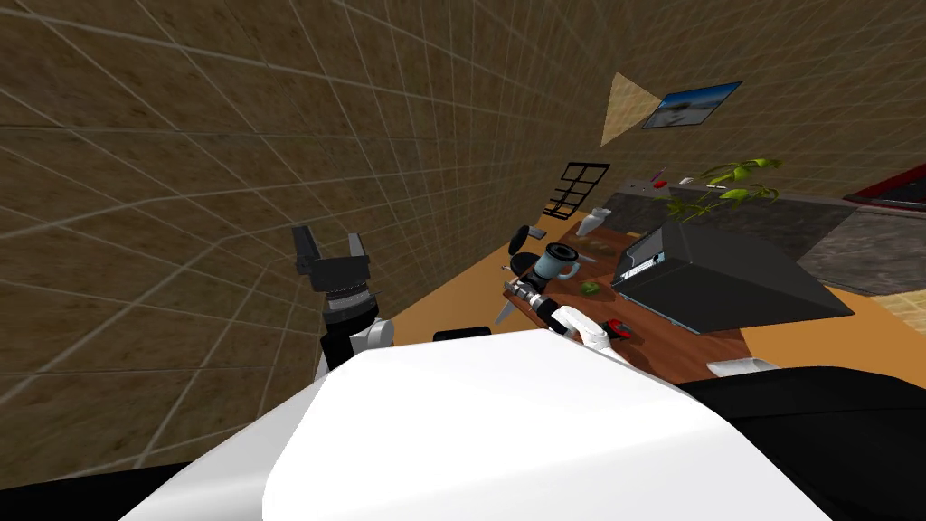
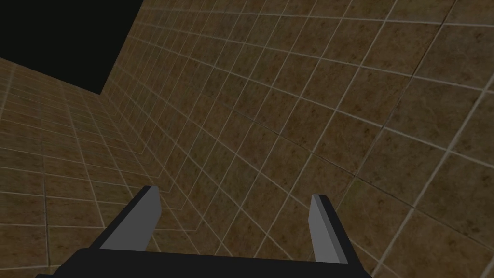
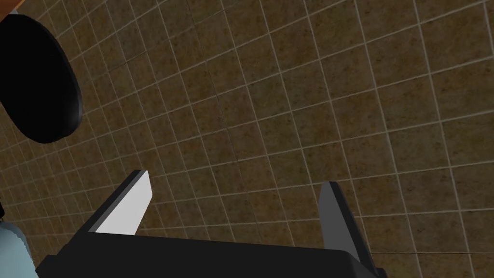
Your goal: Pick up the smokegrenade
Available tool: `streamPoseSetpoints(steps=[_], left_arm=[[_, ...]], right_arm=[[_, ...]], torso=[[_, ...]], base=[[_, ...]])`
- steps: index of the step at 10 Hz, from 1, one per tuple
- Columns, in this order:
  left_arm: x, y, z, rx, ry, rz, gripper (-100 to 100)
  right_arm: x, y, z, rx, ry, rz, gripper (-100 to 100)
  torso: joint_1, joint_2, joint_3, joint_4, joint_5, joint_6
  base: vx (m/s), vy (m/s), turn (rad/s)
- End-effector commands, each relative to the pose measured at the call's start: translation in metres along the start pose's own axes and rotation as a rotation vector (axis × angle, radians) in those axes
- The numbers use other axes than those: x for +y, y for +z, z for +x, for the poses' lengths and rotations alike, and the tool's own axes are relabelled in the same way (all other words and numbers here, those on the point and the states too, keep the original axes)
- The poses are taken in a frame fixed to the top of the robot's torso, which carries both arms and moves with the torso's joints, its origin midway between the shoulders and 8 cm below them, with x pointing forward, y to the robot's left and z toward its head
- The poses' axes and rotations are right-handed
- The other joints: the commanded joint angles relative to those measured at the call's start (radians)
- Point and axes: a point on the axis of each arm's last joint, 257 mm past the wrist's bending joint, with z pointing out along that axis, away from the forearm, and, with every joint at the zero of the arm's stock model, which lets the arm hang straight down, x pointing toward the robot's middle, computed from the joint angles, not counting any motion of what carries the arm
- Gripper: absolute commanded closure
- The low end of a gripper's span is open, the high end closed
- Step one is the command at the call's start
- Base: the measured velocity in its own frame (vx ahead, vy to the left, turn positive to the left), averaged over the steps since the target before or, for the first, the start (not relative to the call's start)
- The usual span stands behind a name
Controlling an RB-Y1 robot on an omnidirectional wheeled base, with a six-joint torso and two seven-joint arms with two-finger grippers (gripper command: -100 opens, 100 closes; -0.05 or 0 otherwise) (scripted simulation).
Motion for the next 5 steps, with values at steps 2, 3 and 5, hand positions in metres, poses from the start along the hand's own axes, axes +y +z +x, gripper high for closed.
streamPoseSetpoints(steps=[2, 3, 5], left_arm=[[0.000, 0.000, 0.000, 0.000, 0.000, 0.000, 0], [0.000, 0.000, 0.000, 0.000, 0.000, 0.000, 0], [0.000, 0.000, 0.000, 0.000, 0.000, 0.000, 0]], right_arm=[[-0.035, -0.014, 0.031, 0.089, -0.090, 0.059, -100], [-0.059, -0.027, 0.051, 0.154, -0.149, 0.100, -100], [-0.065, -0.029, 0.050, 0.165, -0.171, 0.106, -100]], torso=[[0.001, 0.001, 0.000, 0.000, 0.000, -0.001], [0.001, 0.001, 0.000, 0.000, 0.000, 0.000], [0.000, 0.001, 0.001, 0.000, 0.000, 0.000]], base=[[-0.025, 0.030, 0.172], [-0.029, 0.031, 0.250], [-0.021, 0.014, 0.042]])
